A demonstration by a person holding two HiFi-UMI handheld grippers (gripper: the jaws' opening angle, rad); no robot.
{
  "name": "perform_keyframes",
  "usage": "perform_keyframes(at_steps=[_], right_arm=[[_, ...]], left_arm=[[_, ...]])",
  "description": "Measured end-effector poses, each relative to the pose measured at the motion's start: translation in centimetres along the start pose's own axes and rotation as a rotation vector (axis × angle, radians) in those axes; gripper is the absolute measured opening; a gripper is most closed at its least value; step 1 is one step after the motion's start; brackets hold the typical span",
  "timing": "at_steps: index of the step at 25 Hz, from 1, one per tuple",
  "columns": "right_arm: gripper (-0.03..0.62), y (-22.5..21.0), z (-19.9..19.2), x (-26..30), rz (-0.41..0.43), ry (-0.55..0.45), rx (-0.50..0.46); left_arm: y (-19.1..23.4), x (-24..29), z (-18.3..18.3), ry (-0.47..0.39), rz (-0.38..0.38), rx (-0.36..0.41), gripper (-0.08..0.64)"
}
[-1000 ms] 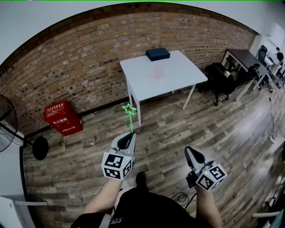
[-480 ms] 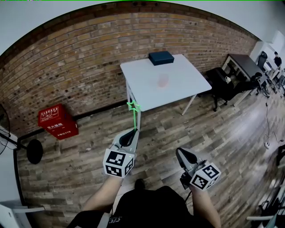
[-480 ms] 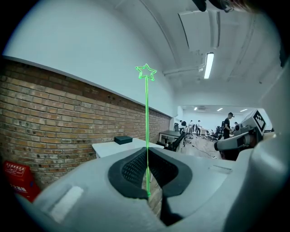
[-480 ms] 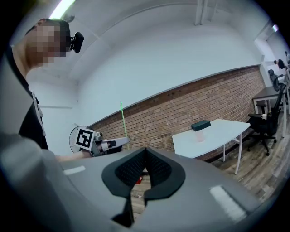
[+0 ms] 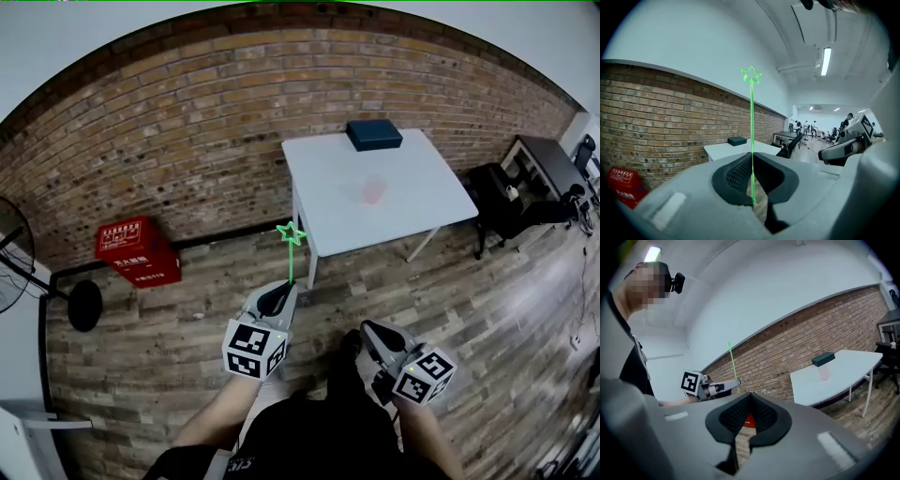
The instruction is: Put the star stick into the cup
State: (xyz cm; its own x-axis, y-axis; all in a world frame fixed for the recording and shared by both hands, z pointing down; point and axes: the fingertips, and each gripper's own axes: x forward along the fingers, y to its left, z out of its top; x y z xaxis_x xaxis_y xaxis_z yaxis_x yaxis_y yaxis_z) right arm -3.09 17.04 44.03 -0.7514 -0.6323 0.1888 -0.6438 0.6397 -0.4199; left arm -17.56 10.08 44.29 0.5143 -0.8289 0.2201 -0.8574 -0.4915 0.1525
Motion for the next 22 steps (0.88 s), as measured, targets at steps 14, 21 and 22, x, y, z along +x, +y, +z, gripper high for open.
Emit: perform_keyframes(at_steps=[14,21,22], right_arm=[[0.0,-21.6,10.7,7.9,0.117,0.028,0.046],[0.0,-29.3,15.3,9.4,0.121,0.023,0.027],[0.0,-29.9,15.5,9.5,0.116,0.017,0.038]], left_arm=[[1.5,24.1,5.8,0.059,0.055,0.016,0.011],[1.0,31.7,7.9,0.07,0.061,0.02,0.011],[1.2,32.3,7.9,0.073,0.06,0.016,0.011]])
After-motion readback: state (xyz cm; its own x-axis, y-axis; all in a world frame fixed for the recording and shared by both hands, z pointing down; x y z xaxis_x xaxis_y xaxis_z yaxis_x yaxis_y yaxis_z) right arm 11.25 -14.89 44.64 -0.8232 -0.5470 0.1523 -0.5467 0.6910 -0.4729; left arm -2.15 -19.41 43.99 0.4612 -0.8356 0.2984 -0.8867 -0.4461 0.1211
